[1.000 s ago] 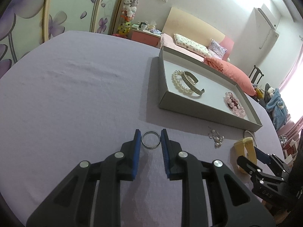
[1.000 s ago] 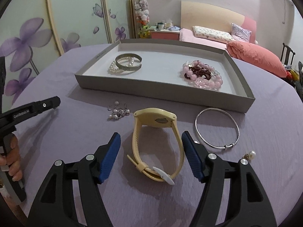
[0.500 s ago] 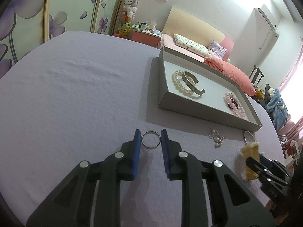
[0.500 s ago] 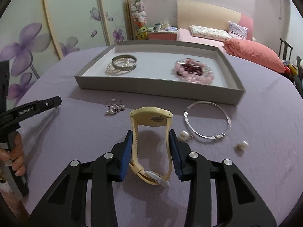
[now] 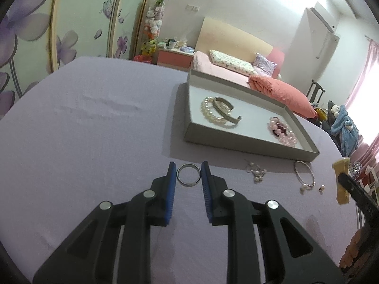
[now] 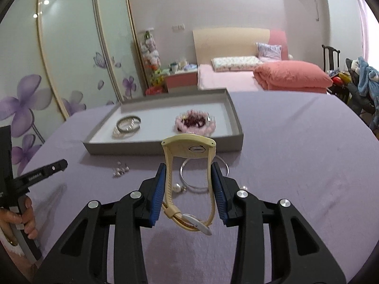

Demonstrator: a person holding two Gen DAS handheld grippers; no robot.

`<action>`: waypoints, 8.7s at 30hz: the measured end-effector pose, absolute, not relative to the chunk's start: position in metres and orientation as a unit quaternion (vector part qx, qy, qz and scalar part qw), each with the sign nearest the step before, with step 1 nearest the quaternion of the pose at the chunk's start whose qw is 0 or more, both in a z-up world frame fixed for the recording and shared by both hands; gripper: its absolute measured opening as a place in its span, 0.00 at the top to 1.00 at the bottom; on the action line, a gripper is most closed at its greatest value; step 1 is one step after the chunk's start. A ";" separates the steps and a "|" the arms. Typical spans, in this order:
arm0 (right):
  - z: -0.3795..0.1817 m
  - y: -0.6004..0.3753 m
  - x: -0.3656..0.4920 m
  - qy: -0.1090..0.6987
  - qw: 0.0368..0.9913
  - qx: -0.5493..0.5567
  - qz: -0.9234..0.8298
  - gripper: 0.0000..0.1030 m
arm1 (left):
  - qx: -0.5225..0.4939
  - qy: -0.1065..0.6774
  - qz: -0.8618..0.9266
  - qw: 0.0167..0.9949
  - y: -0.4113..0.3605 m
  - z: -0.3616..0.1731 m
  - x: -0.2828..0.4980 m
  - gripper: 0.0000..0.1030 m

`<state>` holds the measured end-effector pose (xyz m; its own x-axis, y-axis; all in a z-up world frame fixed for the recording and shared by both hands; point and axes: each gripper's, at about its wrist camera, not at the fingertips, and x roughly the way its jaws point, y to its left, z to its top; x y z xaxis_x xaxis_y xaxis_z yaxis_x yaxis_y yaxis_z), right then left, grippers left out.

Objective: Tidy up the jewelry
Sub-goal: 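Carry the watch into the tray with the right tool while the left tool carries the ring there, then withdraw both tools and grasp the pearl earring cluster with the left tool, then grasp the single pearl earring with the right tool while the left tool holds its earrings, then carry both earrings into the tray and open both tools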

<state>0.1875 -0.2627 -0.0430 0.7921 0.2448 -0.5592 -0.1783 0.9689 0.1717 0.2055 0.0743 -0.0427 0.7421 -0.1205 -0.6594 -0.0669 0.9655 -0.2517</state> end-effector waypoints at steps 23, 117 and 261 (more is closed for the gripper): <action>-0.032 -0.262 0.170 0.255 0.956 0.057 0.130 0.62 | -0.095 0.327 -0.059 0.939 0.038 -0.015 0.180 0.79; -0.018 -0.252 0.265 0.238 0.961 0.059 0.130 0.13 | -0.007 0.285 -0.078 0.955 -0.006 -0.011 0.300 0.31; -0.012 -0.263 0.167 0.225 0.967 0.055 0.109 0.84 | -0.052 0.267 -0.082 0.959 0.035 0.014 0.172 0.91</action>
